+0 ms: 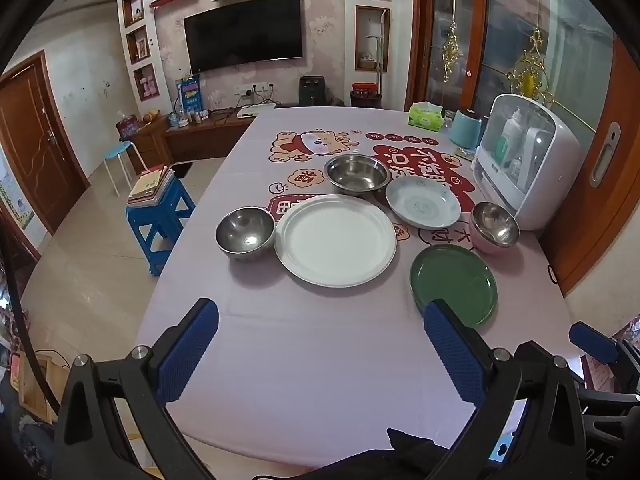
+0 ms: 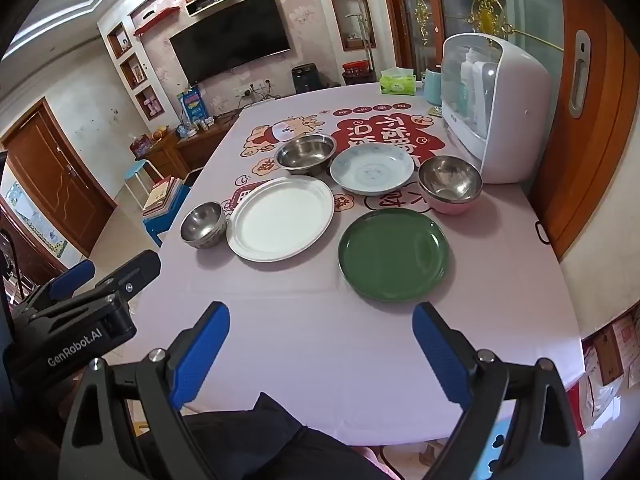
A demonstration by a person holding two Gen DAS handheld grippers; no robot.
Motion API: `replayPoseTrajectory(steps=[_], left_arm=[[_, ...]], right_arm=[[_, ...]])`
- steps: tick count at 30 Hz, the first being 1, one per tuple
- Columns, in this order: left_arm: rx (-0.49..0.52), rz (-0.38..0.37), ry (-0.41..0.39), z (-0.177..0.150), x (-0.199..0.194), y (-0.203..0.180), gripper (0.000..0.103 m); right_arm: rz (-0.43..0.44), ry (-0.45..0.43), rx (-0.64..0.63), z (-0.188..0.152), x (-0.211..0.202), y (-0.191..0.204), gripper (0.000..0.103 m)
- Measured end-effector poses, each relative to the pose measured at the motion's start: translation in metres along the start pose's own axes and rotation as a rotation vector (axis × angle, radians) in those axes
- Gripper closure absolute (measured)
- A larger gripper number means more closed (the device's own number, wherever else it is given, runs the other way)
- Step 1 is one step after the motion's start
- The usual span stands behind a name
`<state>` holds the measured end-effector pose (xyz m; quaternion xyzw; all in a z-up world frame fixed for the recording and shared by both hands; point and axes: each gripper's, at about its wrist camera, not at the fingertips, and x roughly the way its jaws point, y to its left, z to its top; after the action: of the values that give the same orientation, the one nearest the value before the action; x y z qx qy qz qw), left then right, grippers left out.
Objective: Organize plates and bowls
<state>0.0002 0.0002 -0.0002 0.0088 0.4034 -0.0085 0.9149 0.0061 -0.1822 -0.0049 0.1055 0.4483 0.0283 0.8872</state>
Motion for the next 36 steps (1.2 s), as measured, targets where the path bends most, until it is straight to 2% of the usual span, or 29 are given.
replayPoseTrajectory(steps=[36], left_arm=[[-0.003,0.003,-0.001,-0.0001,-0.0002,-0.0001,0.001]], right_arm=[[-0.003,0.002,-0.001,0.002,0.0041,-0.0011,0.009]])
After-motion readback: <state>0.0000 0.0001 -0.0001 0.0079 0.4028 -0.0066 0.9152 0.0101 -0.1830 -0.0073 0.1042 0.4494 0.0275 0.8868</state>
